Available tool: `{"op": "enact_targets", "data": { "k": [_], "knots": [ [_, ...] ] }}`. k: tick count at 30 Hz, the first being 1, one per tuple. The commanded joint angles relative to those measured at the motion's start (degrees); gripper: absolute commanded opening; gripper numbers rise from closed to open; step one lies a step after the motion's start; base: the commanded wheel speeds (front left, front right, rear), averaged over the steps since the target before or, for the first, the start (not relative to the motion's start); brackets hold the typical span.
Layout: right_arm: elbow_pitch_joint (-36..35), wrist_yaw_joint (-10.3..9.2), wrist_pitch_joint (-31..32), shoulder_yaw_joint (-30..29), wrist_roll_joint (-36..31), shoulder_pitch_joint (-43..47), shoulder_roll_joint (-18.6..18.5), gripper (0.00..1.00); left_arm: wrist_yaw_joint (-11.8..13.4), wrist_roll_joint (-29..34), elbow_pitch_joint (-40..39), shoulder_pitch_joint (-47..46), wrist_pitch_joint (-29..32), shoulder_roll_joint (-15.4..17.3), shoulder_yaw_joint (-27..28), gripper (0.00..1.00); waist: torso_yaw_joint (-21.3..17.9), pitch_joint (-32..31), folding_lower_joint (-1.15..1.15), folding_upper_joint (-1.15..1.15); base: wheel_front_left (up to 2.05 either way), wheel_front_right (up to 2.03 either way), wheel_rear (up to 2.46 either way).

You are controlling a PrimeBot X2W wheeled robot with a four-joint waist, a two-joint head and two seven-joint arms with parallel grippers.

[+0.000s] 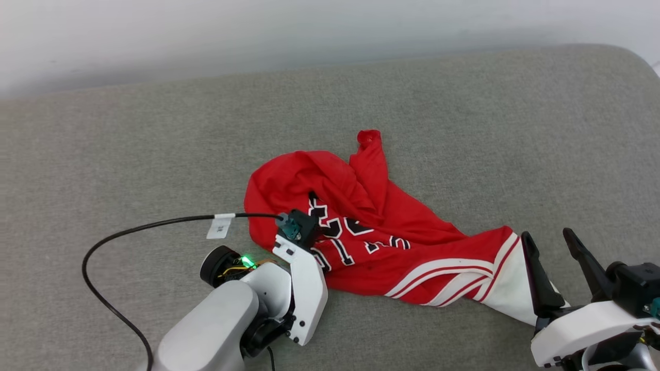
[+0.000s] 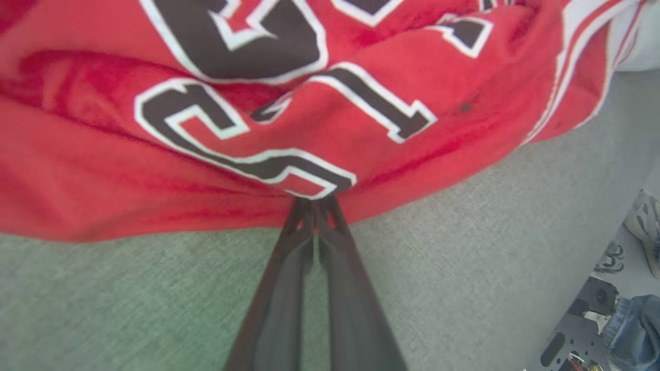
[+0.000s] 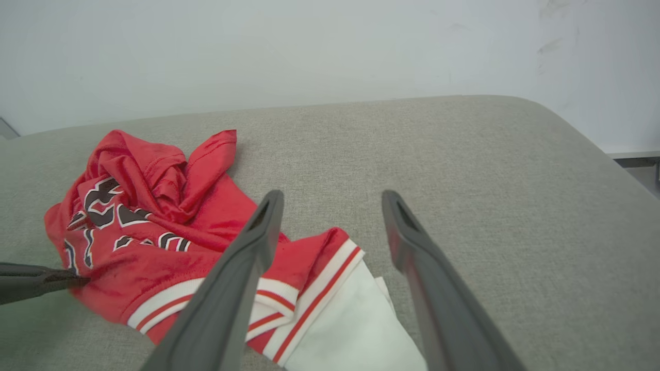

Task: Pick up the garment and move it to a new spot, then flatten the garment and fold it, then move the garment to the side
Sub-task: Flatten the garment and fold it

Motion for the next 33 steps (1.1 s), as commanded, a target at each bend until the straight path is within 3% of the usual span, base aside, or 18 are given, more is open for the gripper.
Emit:
{"op": "enact_targets", "data": {
  "k": [1,7,14,15,18,22,23,24,30,31,33],
  "knots": [
    [0.0,-0.04,0.3,-0.5,-0.2,0.7,0.1,1.0,0.6,0.7,-1.2,0.8,-2.0,0.8,0.6,0.0,1.4,-1.6,-0.01,0.0,0.0,0.0,0.0],
    [-0.3,-0.04,1.1,-1.5,-0.3,2.1,0.1,1.0,3.9,2.6,-10.5,3.5,-6.0,4.9,2.6,0.0,4.8,-5.2,-0.01,0.0,0.0,0.0,0.0],
    [-1.3,-0.04,1.7,-2.1,-0.5,3.3,0.1,1.0,11.1,0.7,-22.3,15.1,-5.0,11.1,5.5,0.0,7.7,-8.1,-0.01,0.0,0.0,0.0,0.0],
    [-1.3,-0.04,1.7,-2.1,-0.5,3.3,0.1,1.0,11.1,0.7,-22.3,15.1,-5.0,11.1,5.5,0.0,7.7,-8.1,-0.01,0.0,0.0,0.0,0.0],
    [-1.7,-0.04,1.7,-2.2,-0.5,3.6,0.1,1.0,14.8,-1.8,-24.5,21.8,-4.8,12.8,7.4,0.0,8.2,-8.6,-0.01,0.0,0.0,0.0,0.0],
    [-2.3,-0.04,1.7,-2.1,-0.6,4.0,0.1,1.0,17.7,-5.7,-24.1,29.3,-7.0,12.0,9.8,0.0,8.3,-8.9,-0.01,0.0,0.0,0.0,0.0],
    [-2.4,-0.04,1.8,-2.3,-0.7,4.0,0.1,1.0,17.9,-6.4,-23.7,30.5,-7.8,11.6,10.0,0.39,8.4,-9.0,-0.01,0.0,0.0,0.0,0.0],
    [-2.4,-0.04,1.8,-2.4,-0.7,4.1,0.1,1.0,18.0,-6.7,-23.2,31.3,-8.6,11.4,10.2,1.0,8.5,-9.2,-0.01,0.0,0.0,0.0,0.0],
    [-3.1,-0.04,2.6,-2.5,-1.2,4.5,0.1,1.0,18.2,-5.3,-22.7,31.8,-18.0,8.7,12.4,1.0,8.7,-10.8,-0.01,0.0,0.0,0.0,0.0],
    [-3.4,-0.04,2.9,-2.4,-1.2,5.1,0.1,1.0,18.3,-3.8,-23.0,31.0,-23.5,7.9,13.8,1.0,8.9,-11.5,-0.01,0.0,0.0,0.0,0.0],
    [-3.6,-0.04,3.1,-2.4,-1.1,5.2,0.1,1.0,18.4,-2.8,-23.3,30.6,-26.9,7.7,14.7,1.0,9.0,-11.9,-0.01,0.0,0.0,0.0,0.0]
  ]
}}
